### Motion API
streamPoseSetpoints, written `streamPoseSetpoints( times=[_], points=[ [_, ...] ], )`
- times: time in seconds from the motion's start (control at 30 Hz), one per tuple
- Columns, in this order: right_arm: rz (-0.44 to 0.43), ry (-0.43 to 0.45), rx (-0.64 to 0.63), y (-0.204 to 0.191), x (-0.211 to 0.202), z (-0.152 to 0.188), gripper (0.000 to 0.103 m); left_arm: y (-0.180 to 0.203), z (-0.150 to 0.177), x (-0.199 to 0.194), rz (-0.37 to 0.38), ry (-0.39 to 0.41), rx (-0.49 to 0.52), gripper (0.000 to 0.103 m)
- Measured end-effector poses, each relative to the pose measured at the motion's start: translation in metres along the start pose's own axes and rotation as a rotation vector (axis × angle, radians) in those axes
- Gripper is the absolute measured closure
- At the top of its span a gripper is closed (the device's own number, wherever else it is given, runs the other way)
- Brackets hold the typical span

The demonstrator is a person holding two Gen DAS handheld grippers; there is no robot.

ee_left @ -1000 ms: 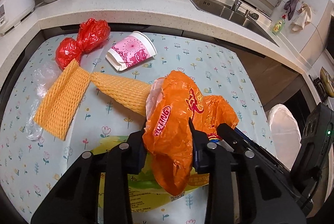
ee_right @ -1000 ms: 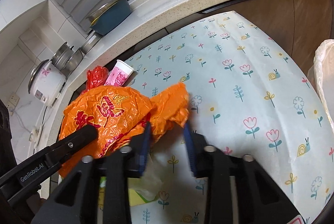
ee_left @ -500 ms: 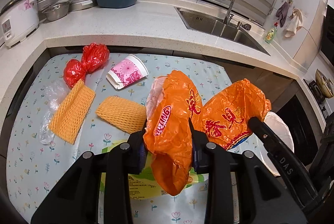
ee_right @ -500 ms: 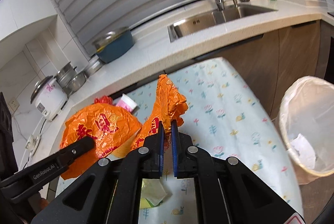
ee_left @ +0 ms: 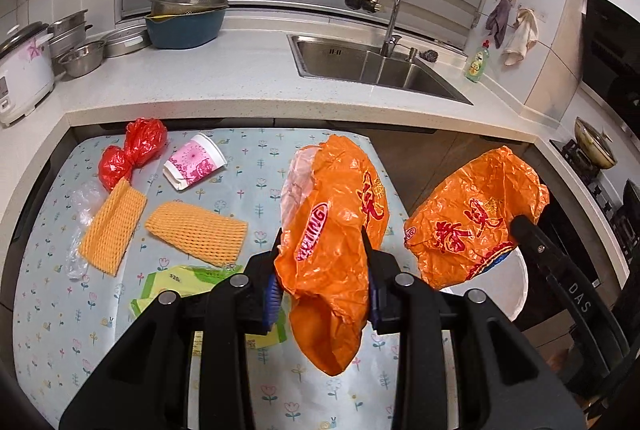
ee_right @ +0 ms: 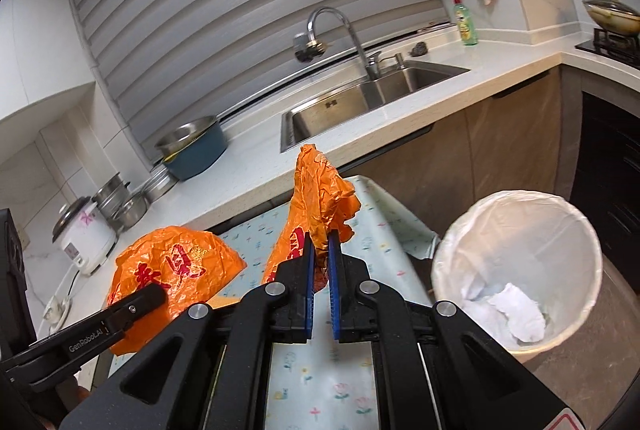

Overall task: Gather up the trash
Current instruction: 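Carry the orange bag over the bin and open the left tool while the right tool drops another orange bag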

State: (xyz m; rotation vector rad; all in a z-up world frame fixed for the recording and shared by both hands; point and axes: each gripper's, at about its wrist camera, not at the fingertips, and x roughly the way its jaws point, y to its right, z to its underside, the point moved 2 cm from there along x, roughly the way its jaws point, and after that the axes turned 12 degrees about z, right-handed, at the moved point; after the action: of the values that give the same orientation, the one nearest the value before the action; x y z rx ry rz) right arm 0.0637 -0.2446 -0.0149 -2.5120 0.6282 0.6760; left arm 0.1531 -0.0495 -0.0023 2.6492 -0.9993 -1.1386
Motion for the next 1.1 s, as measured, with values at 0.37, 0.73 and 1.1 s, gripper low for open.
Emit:
streamPoseSetpoints(
  times=[0.37, 0.73, 1.1],
  points=[
    [0.063, 0.033, 0.049, 0.064, -0.032, -0.008, 0.096, 0.07, 0.012, 0.01, 0.056, -0.024, 0.083, 0.072],
    [0.143, 0.059, 0.088, 0.121, -0.052, -0.016, 0.096, 0.129, 0.024, 0.038, 0.115, -0.073, 0.16, 0.072],
    [0.227, 0.065, 0.132, 0.171, -0.053, -0.019, 0.096, 0.176, 0.041, 0.09, 0.207, -0.173, 0.226, 0.071]
  ],
)
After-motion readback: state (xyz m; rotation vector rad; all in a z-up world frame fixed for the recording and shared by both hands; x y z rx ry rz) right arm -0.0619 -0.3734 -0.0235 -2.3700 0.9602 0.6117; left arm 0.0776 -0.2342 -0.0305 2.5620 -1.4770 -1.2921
